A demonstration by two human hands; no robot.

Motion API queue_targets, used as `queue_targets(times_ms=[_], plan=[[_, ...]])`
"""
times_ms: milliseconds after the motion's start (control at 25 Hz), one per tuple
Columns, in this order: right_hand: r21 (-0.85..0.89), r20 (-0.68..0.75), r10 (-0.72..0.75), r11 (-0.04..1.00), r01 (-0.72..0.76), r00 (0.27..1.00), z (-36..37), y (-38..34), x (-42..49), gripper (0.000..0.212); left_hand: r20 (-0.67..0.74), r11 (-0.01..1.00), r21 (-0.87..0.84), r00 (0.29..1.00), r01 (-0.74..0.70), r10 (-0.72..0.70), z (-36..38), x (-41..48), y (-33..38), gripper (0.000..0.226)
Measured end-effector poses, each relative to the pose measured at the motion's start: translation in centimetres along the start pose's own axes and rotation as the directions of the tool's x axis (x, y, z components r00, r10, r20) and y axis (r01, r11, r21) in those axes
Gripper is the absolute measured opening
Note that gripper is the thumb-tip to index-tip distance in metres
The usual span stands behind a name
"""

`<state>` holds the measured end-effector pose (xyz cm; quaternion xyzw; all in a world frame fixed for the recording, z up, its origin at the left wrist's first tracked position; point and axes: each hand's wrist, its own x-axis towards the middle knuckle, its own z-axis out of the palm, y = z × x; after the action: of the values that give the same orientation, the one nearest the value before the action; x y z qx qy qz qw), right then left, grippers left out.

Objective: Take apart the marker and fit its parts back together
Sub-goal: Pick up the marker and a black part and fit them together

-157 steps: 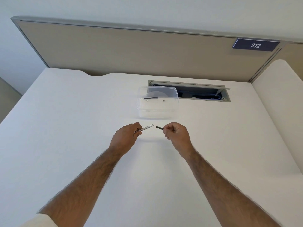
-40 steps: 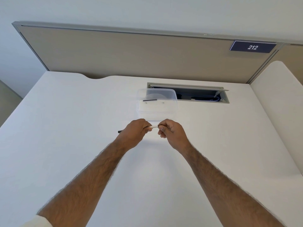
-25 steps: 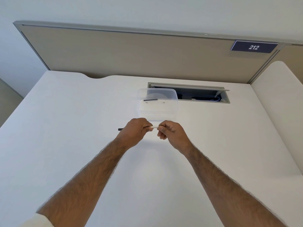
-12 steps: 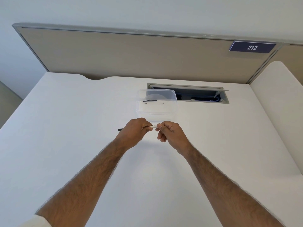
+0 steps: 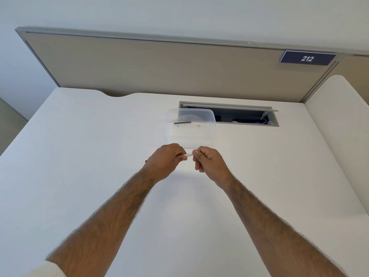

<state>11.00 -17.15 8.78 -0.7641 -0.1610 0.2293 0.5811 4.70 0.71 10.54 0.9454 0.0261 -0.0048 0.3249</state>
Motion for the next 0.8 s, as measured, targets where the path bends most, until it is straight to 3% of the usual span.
queue_targets(times_ms=[240,640,800], plan=[[-0.035,-0.012,0.0,0.999,-0.001,1.0,0.0,0.3,0.0,0.02,0.069,0.997,-0.074,0.997,-0.024,0.029,0.2,-0.3,-0.3,0.026],[-0.044,-0.045,-0.015,0.999,0.013,0.999,0.6,-0.2,-0.2,0.031,-0.052,1.0,-0.009,0.999,-0.017,0.017,0.0,-0.2,0.5,0.014],[-0.067,-0.06,-0.036,0.997,0.032,0.998,0.5,-0.2,0.0,0.029,0.083,0.994,-0.082,0.995,0.07,-0.063,-0.6,-0.4,-0.7,0.021]])
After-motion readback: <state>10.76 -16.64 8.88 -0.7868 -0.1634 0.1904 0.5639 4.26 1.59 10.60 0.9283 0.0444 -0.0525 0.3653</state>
